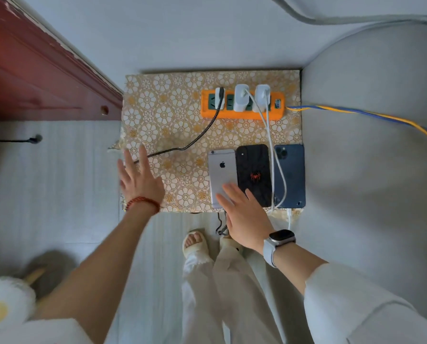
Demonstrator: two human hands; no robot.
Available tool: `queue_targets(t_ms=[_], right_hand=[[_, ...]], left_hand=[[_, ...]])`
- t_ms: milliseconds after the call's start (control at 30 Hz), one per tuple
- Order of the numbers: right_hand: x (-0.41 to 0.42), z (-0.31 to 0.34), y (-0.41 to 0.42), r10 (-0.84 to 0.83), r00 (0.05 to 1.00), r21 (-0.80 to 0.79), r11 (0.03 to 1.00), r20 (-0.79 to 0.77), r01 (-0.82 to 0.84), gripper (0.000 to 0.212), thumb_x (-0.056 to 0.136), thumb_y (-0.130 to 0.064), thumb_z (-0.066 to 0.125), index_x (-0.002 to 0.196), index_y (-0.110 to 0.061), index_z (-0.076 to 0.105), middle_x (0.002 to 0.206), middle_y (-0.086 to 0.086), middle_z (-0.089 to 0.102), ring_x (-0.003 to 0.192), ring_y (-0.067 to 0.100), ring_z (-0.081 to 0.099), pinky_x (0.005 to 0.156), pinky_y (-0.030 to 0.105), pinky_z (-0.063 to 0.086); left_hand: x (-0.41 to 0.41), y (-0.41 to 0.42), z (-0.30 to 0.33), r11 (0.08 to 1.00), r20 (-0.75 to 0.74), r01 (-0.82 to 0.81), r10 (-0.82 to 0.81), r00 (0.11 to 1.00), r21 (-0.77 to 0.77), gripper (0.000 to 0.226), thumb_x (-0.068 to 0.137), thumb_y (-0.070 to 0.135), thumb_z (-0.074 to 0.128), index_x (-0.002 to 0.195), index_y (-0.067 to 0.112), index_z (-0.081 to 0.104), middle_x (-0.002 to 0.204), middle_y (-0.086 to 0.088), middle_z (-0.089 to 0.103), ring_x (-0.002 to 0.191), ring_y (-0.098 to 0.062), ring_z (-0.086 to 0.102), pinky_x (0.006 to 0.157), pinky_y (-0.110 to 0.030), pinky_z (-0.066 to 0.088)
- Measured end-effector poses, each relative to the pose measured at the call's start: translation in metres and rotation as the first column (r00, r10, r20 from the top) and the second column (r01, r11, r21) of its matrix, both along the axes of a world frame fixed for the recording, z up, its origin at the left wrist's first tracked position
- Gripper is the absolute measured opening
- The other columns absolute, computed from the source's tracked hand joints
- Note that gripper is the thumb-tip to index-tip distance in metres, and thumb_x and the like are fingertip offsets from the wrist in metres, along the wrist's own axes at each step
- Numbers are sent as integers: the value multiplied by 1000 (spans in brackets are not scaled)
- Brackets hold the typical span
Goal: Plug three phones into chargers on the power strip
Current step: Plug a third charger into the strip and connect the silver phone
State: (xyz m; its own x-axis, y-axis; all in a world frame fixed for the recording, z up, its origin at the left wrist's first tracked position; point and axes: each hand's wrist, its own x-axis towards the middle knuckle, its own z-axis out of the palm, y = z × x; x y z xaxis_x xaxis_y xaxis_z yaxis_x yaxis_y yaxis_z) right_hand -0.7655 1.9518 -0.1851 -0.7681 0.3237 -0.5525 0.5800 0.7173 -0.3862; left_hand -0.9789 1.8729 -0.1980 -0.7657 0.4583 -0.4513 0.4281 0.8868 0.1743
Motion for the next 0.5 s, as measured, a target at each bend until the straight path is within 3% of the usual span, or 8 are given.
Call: queue_targets(t_ms=[67, 200, 333, 400, 500], right_hand=[[-7, -4, 0, 18, 1000, 9, 1000, 11, -18, 55, 91, -13, 39, 142, -16, 19, 155, 7, 9, 144, 23, 4, 116, 46, 11], [-11, -6, 1, 9, 999, 3, 1000, 33, -9, 47, 91, -11, 39, 136, -13, 28, 156, 7, 7, 144, 23, 6, 116, 45, 14], [-14, -1, 2, 10, 997, -26, 1000, 75, -8, 42, 92, -12, 37, 134, -11, 31, 156, 7, 5, 144, 24, 4, 116, 45, 14], [-17, 2, 3, 13, 996, -24, 1000, 91, -11, 41, 93, -13, 36, 133, -11, 32, 156, 7, 6, 144, 24, 6, 116, 46, 16], [-20, 7, 3, 3, 993, -38, 999, 121, 2, 43, 94, -14, 35, 136, -11, 30, 156, 8, 9, 144, 24, 8, 115, 46, 17]], left_hand=[[-25, -11, -8, 990, 86, 84, -74, 994, -116, 73, 88, 17, 49, 145, 27, 5, 156, -5, 4, 142, -34, 2, 113, -58, 13], [-43, -21, -16, 985, -17, 99, -102, 995, -140, 48, 87, 20, 55, 131, 15, 38, 132, -18, 39, 118, -40, 43, 108, -52, 25], [-47, -36, -13, 957, -63, 178, -197, 978, -230, 28, 90, 14, 46, 117, 8, 50, 117, -16, 54, 111, -35, 46, 97, -45, 34], [-42, -47, -7, 954, -92, 217, -240, 967, -205, 26, 89, 10, 44, 113, 8, 52, 112, -13, 59, 111, -32, 46, 93, -42, 37], [-15, -63, 9, 990, -30, 132, -133, 991, -47, 17, 92, 20, 44, 100, 6, 51, 103, -13, 59, 100, -33, 51, 74, -43, 43]])
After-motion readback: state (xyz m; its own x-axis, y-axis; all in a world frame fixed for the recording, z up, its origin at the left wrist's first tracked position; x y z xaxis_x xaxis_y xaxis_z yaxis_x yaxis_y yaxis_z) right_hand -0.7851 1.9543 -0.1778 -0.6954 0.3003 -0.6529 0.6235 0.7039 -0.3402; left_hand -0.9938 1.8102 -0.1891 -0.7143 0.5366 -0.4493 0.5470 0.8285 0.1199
